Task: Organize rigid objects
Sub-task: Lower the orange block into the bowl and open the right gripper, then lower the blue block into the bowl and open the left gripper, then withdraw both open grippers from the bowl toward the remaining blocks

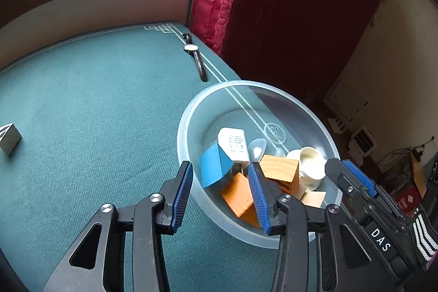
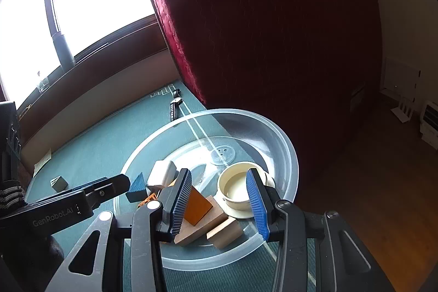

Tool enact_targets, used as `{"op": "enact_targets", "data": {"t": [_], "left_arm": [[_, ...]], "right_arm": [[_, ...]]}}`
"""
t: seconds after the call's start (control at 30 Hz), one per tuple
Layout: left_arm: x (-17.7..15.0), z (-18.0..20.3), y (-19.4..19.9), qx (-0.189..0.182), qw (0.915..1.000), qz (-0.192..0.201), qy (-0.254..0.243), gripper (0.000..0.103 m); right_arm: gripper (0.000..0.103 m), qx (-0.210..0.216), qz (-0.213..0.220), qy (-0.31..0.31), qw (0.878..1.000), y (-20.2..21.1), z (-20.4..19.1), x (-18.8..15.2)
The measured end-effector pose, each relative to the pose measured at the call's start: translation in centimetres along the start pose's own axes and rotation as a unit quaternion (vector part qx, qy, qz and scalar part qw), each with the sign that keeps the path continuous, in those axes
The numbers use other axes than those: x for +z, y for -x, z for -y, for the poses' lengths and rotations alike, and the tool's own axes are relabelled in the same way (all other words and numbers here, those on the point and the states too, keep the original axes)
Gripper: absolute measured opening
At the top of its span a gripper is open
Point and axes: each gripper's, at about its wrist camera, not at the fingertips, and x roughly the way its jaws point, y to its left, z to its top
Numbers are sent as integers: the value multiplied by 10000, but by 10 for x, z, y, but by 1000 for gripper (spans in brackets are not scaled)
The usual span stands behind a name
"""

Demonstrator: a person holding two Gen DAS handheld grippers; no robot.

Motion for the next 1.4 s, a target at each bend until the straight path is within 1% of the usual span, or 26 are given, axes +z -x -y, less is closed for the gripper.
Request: {"op": "enact_targets", "data": {"t": [0.4,0.47,0.63,0.8,0.87,1.17,1.23,1.4], "left_arm": [[-6,-15,13,252,9996,91,118,45],[-7,-19,15,337,9992,99,174,54],[-11,-30,20,499,9982,116,296,57],[-15,-42,25,730,9965,131,378,63],[-17,-47,27,831,9956,133,422,67],[-28,-78,44,1244,9903,193,591,68],[-31,-87,50,1333,9887,216,648,68],[-39,-112,67,1525,9844,300,830,68]], "right_arm": [[45,89,19,84,9999,3,-9,0],[46,116,17,112,9999,4,-12,-1],[49,183,-7,169,9997,5,-19,-3],[54,270,-30,244,9993,6,-29,-4],[55,312,-28,283,9991,6,-33,-5],[58,536,-81,516,9972,5,-60,-10],[60,594,-87,574,9965,6,-67,-12],[60,747,-133,728,9945,7,-88,-17]]}}
